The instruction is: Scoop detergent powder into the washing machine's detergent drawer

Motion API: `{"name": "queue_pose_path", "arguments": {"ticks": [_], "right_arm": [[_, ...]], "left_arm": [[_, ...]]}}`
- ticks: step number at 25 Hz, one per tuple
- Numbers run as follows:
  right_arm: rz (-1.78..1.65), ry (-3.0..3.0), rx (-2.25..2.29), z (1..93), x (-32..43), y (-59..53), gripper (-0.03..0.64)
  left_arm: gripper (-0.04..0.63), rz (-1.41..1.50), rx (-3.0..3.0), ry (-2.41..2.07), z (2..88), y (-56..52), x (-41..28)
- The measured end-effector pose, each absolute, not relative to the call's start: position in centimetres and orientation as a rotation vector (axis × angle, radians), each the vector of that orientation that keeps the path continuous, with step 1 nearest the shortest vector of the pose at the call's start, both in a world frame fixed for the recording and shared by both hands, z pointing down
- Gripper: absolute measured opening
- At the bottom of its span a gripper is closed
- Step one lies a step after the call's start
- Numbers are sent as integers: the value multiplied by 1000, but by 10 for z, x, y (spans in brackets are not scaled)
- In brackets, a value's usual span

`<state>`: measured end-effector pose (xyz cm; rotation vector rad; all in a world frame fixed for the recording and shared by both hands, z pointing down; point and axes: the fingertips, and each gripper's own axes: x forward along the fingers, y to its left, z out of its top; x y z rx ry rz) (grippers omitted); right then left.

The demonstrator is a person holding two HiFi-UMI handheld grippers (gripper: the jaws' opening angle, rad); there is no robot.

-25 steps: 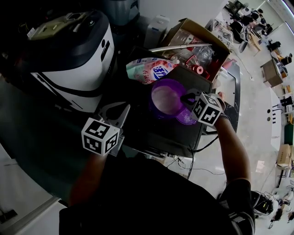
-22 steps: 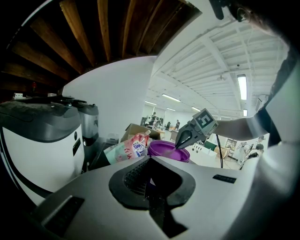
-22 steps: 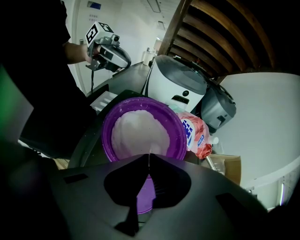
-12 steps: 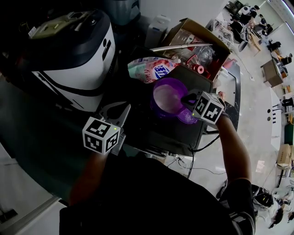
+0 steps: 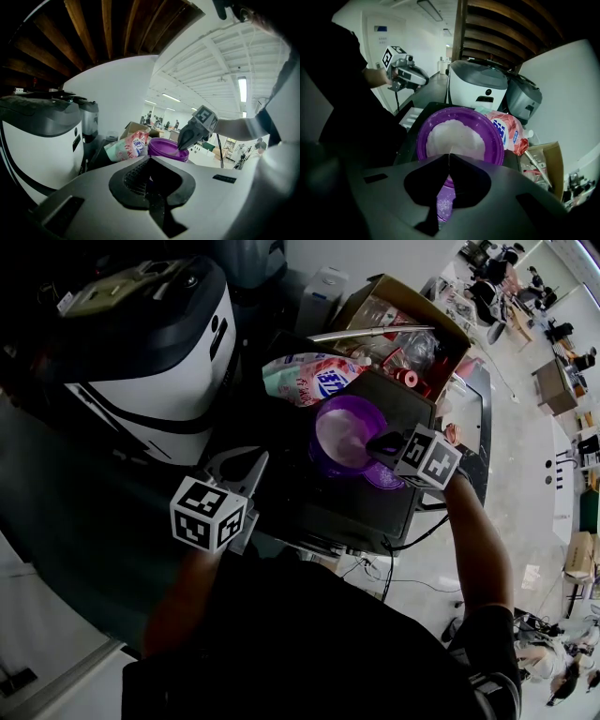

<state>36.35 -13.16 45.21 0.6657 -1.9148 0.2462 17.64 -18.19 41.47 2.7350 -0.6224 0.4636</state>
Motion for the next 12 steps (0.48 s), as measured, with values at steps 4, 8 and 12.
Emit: {"name": "queue_pose_path", "arguments": {"ticks": [4, 8, 12], "right_arm": [[310, -1967, 682, 453, 360, -131, 20], [348, -1984, 692, 452, 360, -130, 20], [396, -2034, 707, 448, 356, -130, 20]], "left_arm": [[8, 467, 2730, -613, 417, -182, 176], [8, 468, 2729, -604, 419, -183, 178], [8, 471, 2729, -600, 419, -183, 179]]}}
